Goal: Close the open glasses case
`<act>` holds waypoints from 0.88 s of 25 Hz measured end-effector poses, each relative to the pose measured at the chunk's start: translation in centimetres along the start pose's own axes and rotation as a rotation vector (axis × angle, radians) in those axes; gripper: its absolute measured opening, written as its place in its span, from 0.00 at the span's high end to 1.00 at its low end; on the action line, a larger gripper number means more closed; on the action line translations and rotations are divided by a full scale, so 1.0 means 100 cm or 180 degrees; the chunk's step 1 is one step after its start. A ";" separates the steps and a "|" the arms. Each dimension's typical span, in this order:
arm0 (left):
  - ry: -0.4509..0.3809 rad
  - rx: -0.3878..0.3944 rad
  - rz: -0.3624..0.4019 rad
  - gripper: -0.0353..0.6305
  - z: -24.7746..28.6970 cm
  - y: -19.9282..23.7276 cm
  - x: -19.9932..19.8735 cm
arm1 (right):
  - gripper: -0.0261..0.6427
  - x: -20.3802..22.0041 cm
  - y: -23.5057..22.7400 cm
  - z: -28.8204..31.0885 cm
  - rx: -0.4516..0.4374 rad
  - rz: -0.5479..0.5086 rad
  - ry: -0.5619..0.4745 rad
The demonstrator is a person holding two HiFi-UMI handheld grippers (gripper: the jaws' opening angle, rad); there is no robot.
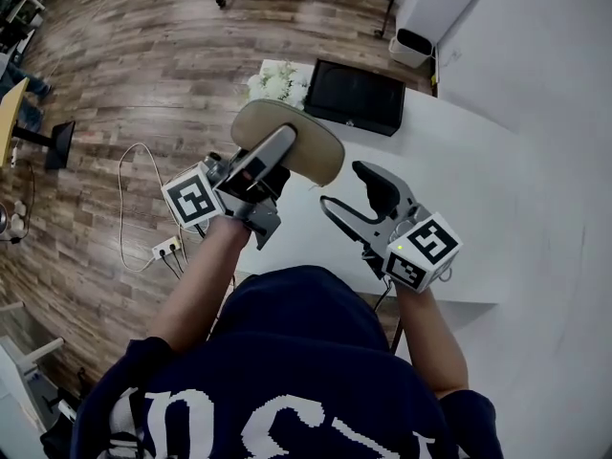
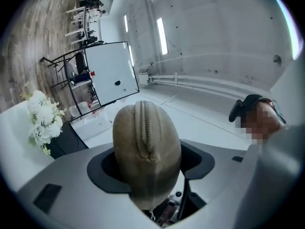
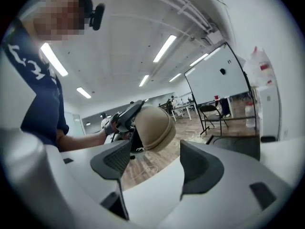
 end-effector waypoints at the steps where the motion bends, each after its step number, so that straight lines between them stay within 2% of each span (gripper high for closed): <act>1: 0.0011 0.0019 0.0056 0.50 0.002 -0.004 -0.003 | 0.47 0.005 0.000 0.002 -0.0039 0.0253 -0.0049; 4: 0.0128 -0.0025 0.0234 0.50 0.008 -0.012 -0.008 | 0.47 0.011 0.004 0.012 -0.0227 0.0859 -0.0261; 8: 0.0282 -0.0060 0.0381 0.51 0.012 -0.014 -0.004 | 0.48 0.015 0.011 0.021 -0.0325 0.1177 -0.0337; 9: 0.0258 -0.0030 0.0343 0.51 0.013 -0.015 -0.003 | 0.52 0.016 0.010 0.021 -0.0296 0.1237 -0.0351; 10: 0.0223 0.0004 0.0283 0.51 0.014 -0.017 -0.004 | 0.63 0.017 0.009 0.021 -0.0268 0.1302 -0.0372; 11: 0.0198 0.0027 0.0235 0.50 0.014 -0.018 -0.004 | 0.69 0.018 0.008 0.020 -0.0260 0.1370 -0.0395; 16: 0.0341 -0.0200 0.0381 0.51 0.014 -0.014 -0.001 | 0.62 0.025 0.009 0.024 -0.0415 0.1707 -0.0415; 20: 0.0326 -0.0134 0.0283 0.51 0.017 -0.016 0.001 | 0.62 0.028 0.016 0.031 -0.0480 0.1858 -0.0325; 22: 0.0304 -0.0085 0.0243 0.50 0.021 -0.019 0.003 | 0.65 0.028 0.018 0.032 -0.0419 0.1906 -0.0375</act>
Point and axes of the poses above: the fingertips, and each gripper's own axes: z forward along the fingers, y to its left, x out of its underside, the point moved 7 cm from there along -z, backward along the fingers, and after that the axes turned 1 degree about x, right-handed, at the moved point
